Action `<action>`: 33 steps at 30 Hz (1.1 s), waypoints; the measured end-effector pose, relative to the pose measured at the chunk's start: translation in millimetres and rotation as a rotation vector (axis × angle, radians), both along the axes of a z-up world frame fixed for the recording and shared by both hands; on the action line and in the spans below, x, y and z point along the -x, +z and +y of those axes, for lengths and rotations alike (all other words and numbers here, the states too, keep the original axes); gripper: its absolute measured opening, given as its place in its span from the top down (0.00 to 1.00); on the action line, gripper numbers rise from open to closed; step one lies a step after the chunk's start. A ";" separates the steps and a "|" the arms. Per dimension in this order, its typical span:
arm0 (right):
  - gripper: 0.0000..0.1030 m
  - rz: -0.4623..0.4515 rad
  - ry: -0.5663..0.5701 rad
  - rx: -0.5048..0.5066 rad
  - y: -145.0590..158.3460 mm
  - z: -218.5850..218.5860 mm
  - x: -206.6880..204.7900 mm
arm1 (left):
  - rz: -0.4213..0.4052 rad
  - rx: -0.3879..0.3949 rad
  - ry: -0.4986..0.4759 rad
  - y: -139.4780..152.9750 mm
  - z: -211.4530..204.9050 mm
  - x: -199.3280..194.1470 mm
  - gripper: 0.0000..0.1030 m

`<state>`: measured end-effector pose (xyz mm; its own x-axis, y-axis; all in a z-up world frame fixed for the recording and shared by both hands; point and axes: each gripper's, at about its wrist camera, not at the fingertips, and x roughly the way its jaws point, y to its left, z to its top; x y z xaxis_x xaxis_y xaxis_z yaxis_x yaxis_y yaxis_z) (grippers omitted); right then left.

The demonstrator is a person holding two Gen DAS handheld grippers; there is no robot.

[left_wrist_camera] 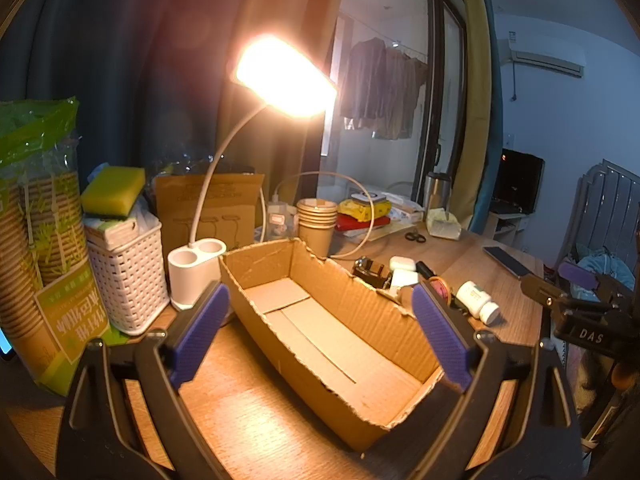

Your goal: Organize rigid objects

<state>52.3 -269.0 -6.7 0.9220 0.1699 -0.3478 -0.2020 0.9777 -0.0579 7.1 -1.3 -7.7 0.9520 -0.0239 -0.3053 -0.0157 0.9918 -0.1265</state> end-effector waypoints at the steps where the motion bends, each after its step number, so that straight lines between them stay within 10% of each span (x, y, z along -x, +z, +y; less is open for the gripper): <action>1: 0.07 0.000 0.000 0.000 -0.1 0.0 0.6 | 0.000 0.001 -0.001 0.0 0.0 -0.1 0.09; 33: 0.07 0.002 0.000 0.002 0.6 0.5 -0.1 | 0.008 0.007 -0.014 4.1 5.2 -1.1 0.10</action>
<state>52.5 -268.5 -6.1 0.9212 0.1694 -0.3503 -0.2023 0.9775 -0.0591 8.1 3.9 -3.6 0.9491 -0.0394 -0.3125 -0.0028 0.9910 -0.1335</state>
